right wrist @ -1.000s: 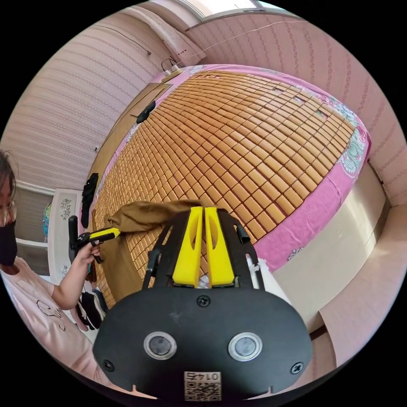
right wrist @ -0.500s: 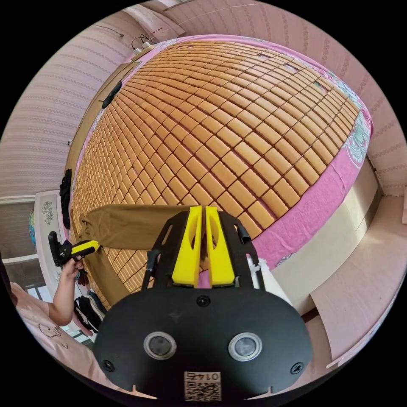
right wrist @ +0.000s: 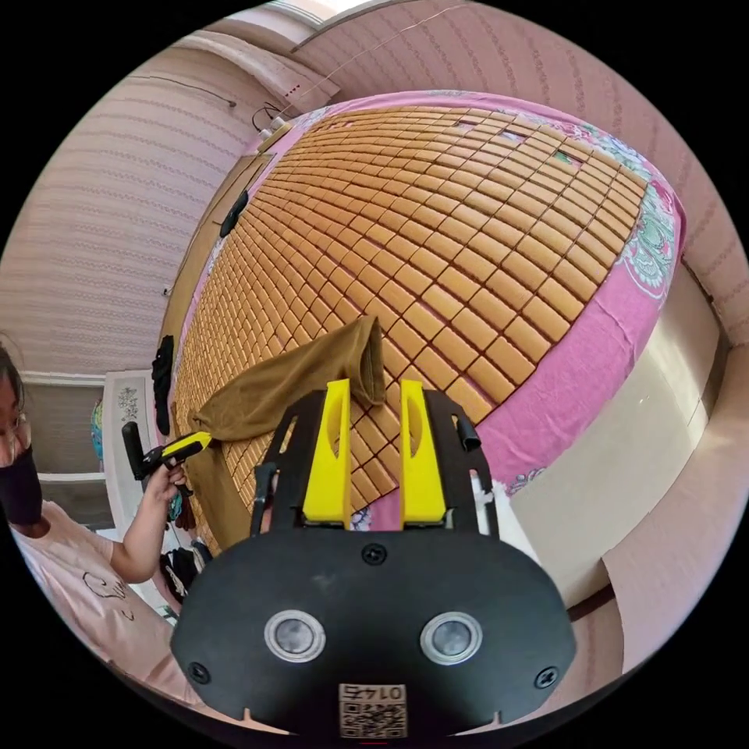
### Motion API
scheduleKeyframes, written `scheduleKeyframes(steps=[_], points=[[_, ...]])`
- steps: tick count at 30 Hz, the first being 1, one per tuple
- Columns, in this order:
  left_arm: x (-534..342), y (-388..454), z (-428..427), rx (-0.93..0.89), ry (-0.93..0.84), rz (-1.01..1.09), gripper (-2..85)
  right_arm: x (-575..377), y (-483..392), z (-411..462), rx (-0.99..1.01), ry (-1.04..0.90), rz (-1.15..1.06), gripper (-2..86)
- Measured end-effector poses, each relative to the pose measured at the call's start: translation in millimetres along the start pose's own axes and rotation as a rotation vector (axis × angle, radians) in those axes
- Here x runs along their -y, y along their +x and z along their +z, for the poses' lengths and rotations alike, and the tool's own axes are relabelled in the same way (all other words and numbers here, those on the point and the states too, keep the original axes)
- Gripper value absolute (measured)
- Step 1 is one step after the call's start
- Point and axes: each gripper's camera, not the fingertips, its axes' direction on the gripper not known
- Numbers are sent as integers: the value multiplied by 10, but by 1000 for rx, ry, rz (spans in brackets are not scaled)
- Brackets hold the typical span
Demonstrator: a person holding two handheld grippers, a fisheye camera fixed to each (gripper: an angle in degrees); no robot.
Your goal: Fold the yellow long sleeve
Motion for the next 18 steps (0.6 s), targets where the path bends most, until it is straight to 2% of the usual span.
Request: scheduleKeyframes(steps=[3,10,13,15,18], points=[[19,0,114,3,-47,-5,11,23,-38,180,27,-99,-44,13],[-37,-9,145,-22,-74,-11,16,125,-238,40,-104,-198,-270,0],[-63,-8,115,-58,-76,-18,30,115,-310,169,-205,-284,-368,7],[-78,29,53,-57,-77,0,38,105,-300,344,-297,-389,-384,49],[-90,79,-161,-59,-46,22,46,200,-282,375,-207,-377,-321,75]])
